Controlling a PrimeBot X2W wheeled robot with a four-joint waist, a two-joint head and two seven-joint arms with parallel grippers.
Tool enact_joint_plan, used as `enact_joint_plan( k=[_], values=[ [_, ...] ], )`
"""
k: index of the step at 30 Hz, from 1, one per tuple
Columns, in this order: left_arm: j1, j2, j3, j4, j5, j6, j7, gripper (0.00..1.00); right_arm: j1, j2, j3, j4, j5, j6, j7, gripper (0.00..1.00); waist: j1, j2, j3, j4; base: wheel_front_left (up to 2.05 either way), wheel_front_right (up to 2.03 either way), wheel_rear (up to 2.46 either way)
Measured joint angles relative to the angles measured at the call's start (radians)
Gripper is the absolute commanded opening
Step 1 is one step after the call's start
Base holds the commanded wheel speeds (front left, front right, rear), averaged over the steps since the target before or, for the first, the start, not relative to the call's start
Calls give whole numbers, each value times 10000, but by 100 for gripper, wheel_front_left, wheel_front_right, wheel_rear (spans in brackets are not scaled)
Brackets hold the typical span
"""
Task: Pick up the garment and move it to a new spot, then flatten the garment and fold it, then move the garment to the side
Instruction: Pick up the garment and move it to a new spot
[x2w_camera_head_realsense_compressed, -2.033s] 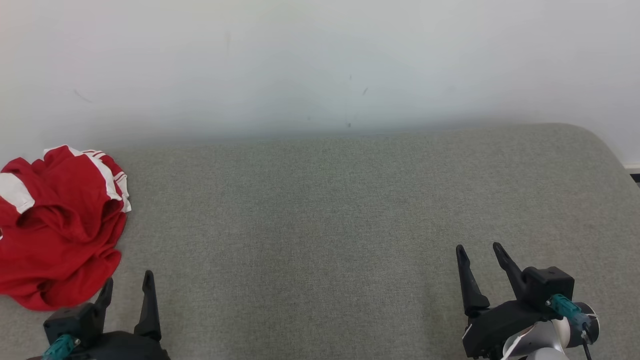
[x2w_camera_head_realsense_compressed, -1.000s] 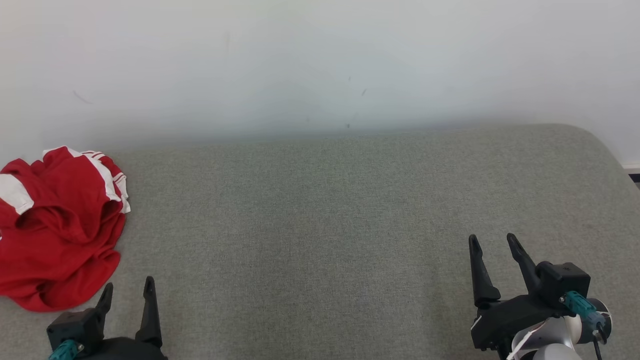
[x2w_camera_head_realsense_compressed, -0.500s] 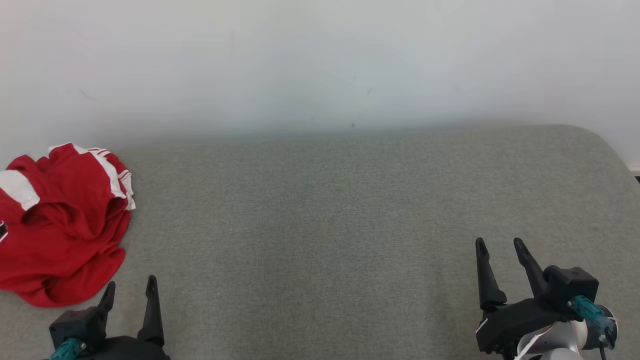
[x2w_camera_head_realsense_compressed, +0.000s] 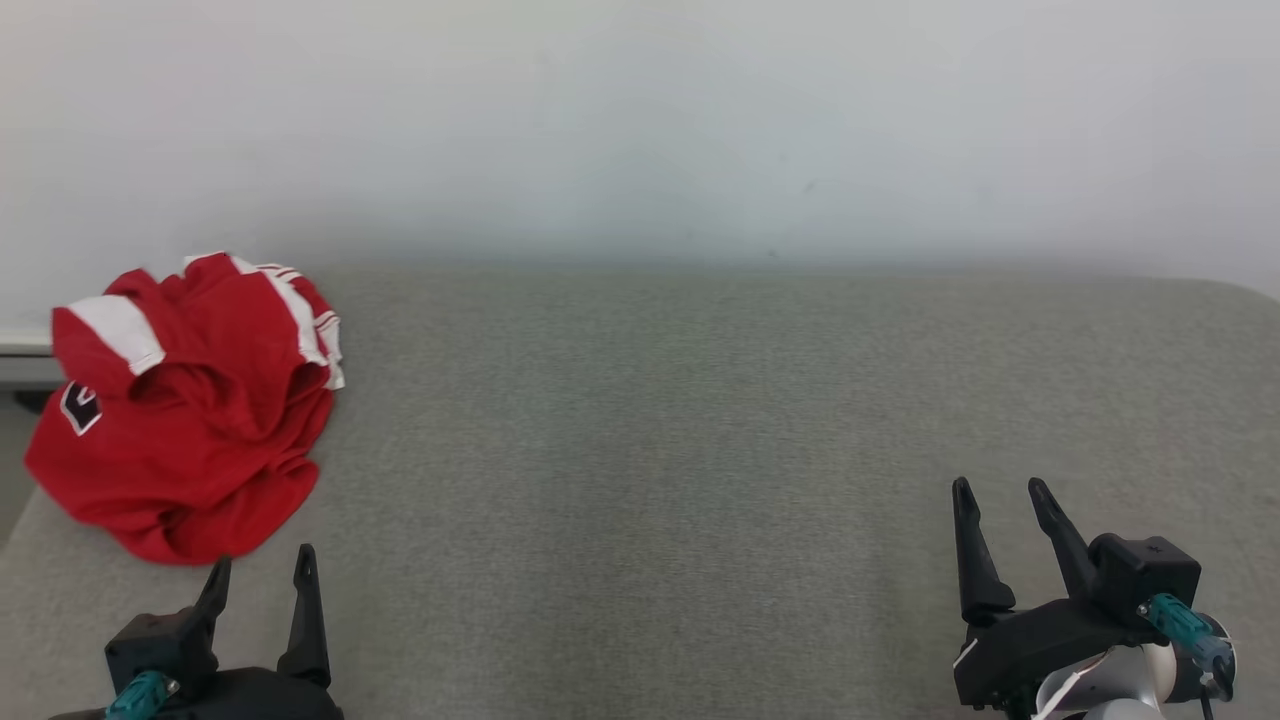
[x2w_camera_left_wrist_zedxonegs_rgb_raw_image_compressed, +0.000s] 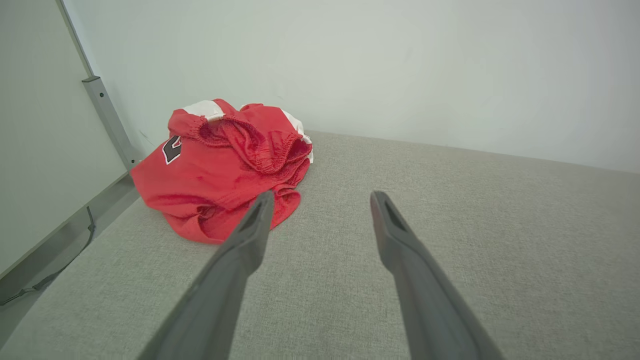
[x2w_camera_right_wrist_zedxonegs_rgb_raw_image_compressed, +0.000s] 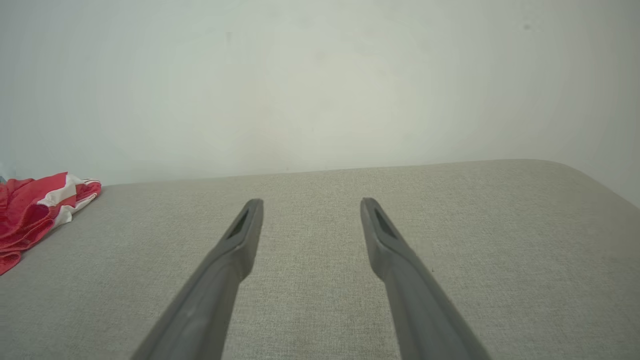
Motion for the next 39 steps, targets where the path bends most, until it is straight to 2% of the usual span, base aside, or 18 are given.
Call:
enact_joint_plan(
  k=[25,39],
  values=[
    [2,-138,439,-61,90,6,163,100,30,15,268,213,17,115,77,100,0,0,-136,2530,0,0,0],
    [68,-153,673,-224,113,17,192,100,-128,90,545,309,15,234,96,100,0,0,-238,3166,0,0,0]
  ],
)
